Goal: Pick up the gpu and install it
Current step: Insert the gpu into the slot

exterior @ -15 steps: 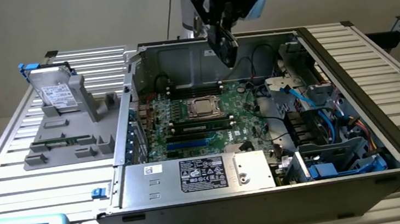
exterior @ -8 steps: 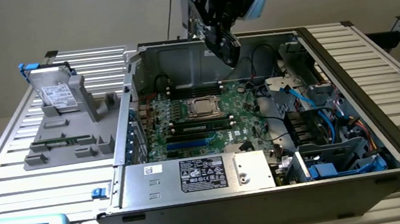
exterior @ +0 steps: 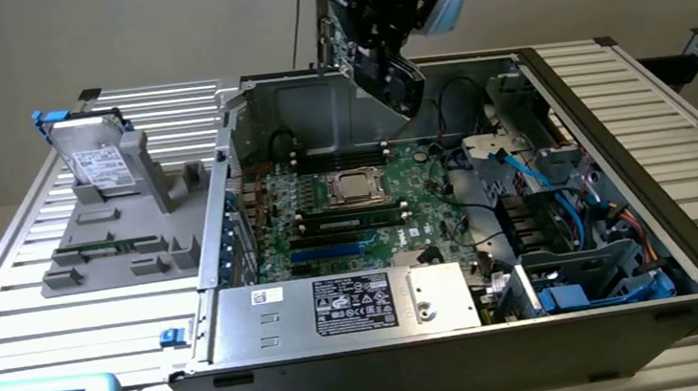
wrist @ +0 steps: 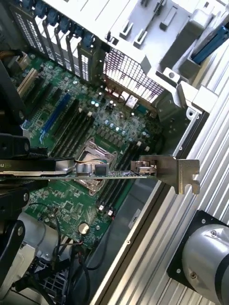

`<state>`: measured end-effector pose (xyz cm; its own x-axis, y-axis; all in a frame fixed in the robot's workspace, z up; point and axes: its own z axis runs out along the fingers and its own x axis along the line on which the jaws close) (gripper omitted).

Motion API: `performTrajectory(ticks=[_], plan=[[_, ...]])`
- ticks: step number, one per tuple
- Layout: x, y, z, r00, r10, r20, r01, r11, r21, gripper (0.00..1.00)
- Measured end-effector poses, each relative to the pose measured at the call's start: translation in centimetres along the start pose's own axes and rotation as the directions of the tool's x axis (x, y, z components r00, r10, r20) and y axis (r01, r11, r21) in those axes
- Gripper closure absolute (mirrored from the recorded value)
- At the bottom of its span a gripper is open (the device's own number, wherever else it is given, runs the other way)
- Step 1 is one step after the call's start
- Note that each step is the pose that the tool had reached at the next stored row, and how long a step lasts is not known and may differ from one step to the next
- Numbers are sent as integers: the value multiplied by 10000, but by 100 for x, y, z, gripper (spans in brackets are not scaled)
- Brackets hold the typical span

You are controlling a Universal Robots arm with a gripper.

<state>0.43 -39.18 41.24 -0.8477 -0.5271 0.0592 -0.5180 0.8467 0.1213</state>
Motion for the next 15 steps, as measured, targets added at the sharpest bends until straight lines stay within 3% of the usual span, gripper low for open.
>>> performTrajectory(ticks=[4,8,11,15], plan=[[0,0,0,9974,-712,-89,712,9975,40,72],[0,0,0,9896,-1427,-174,1428,9897,65,72],[0,0,0,9804,-1954,-235,1956,9806,73,72],[0,0,0,9635,-2659,-325,2663,9638,87,72]])
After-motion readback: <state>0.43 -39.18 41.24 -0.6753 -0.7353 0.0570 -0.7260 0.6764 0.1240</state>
